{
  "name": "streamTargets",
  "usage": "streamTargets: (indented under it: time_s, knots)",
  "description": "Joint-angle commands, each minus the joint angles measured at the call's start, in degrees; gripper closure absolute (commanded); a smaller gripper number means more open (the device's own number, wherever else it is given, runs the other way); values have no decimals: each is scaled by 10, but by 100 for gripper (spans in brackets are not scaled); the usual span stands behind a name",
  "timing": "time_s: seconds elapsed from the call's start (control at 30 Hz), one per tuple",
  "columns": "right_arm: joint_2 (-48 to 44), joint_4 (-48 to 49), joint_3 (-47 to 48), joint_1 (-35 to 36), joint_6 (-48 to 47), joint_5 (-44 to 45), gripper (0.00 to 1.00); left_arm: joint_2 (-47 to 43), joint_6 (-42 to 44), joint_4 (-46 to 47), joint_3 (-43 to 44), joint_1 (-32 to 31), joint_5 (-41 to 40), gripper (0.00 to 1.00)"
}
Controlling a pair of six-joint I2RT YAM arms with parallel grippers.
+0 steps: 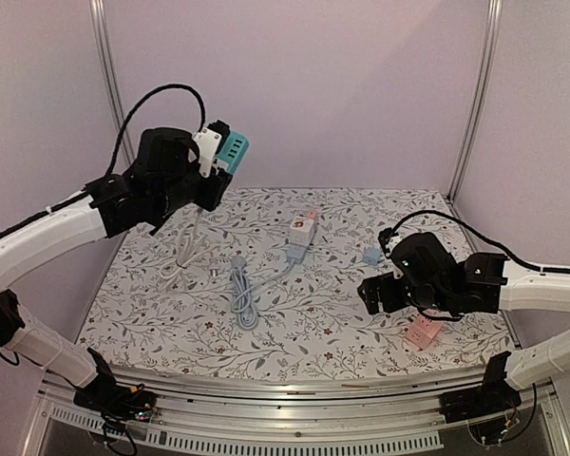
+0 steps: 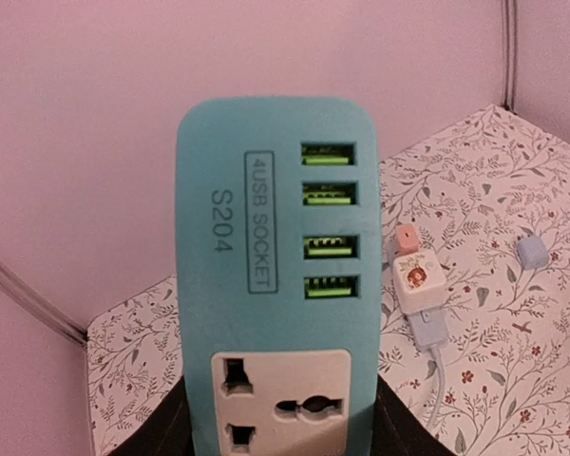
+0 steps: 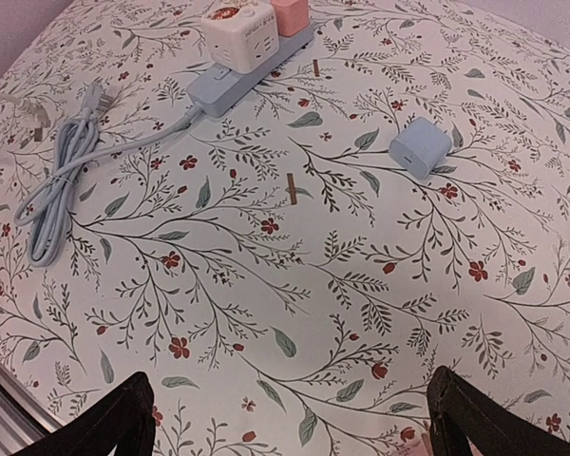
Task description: Insert the plug
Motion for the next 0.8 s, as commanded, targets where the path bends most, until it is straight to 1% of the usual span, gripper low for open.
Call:
streamTargets:
  time_s: [0.0, 0.2, 0.33, 0.53, 0.77]
  knots:
    - [0, -6, 15, 4, -5, 5, 1, 73, 6, 12, -34, -62, 78, 82]
    - [-21, -26, 16, 4, -11, 18, 1, 170, -9, 20, -20, -77, 230, 82]
    - [-43, -36, 12, 4, -13, 26, 1, 237, 3, -7, 12, -90, 324, 81]
    - [-59, -42, 8, 4, -13, 26, 1, 340, -6, -25, 67, -119, 370, 79]
    - [-60, -46, 6, 4, -13, 28, 1, 432, -22, -40, 117, -128, 418, 78]
